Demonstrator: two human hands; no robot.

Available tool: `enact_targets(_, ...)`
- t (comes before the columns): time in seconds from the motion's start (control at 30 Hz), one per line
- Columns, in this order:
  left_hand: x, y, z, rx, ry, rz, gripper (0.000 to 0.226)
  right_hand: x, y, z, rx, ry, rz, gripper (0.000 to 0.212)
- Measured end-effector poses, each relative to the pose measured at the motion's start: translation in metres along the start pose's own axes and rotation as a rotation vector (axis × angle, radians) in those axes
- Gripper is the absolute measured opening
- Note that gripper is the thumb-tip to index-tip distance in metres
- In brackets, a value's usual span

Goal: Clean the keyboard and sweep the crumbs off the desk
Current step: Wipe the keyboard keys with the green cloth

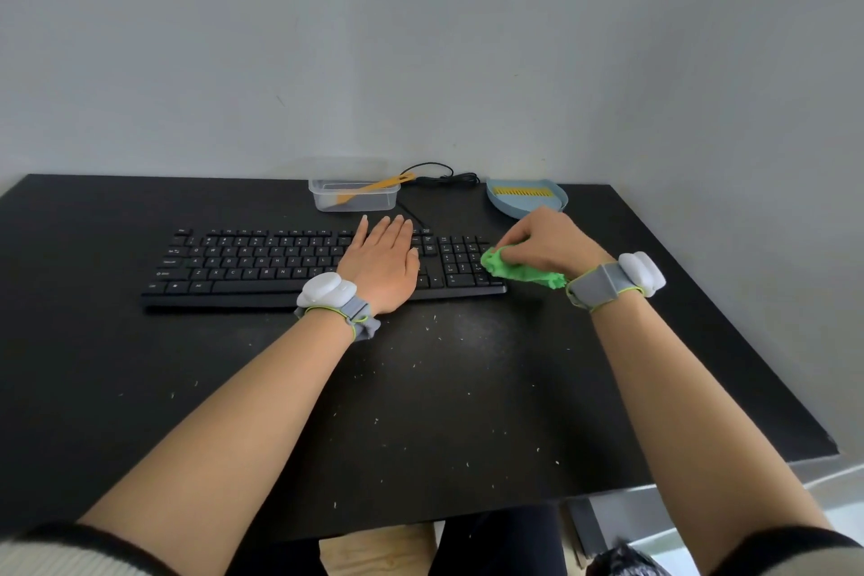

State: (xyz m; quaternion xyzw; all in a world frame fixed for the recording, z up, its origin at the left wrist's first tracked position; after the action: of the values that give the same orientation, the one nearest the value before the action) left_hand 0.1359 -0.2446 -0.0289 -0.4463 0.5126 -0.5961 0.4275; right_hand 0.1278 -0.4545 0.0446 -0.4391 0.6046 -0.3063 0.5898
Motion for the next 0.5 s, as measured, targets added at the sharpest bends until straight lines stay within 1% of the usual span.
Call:
enact_targets(0.07,0.000,0.000,0.000,-0.004,0.000,0.008,0.058,0.001,-0.005,-0.012,-0.111,0.024,-0.046,0.023)
enact_targets(0.1,0.000,0.000,0.001,-0.008,0.002,0.011,0.058,0.002,-0.008,-0.015,-0.133,0.031,-0.035,0.023)
enact_targets(0.13,0.001,0.000,0.002,-0.012,0.004,0.012,0.058,0.004,-0.012,-0.017,-0.124,0.035,0.005,0.022)
enact_targets(0.27,0.002,-0.001,0.004,-0.019,0.004,0.019,0.058,0.002,-0.024,-0.014,0.006,0.009,0.213,0.021)
enact_targets(0.33,0.003,0.000,0.006,-0.024,0.006,0.020,0.058,0.003,-0.020,-0.011,0.014,0.006,0.325,0.025)
enact_targets(0.43,0.004,-0.001,0.008,-0.025,0.003,0.016,0.058,0.004,-0.007,-0.007,-0.016,-0.018,0.542,0.032)
enact_targets(0.5,0.005,-0.001,0.009,-0.016,0.002,0.014,0.058,-0.001,0.000,-0.003,-0.007,-0.054,0.625,0.024)
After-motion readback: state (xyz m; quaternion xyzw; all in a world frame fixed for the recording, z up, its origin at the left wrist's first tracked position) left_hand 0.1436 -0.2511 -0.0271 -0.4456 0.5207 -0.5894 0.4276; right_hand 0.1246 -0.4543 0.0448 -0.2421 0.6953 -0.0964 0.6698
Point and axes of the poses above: each hand's wrist, its own z-axis towards the middle knuckle, its own y-axis out of the palm, x = y × z, the point moved 7 cm from there along z, towards the middle knuckle, and after that the axes turned 2 degrees about -y, right-handed, at the moved point
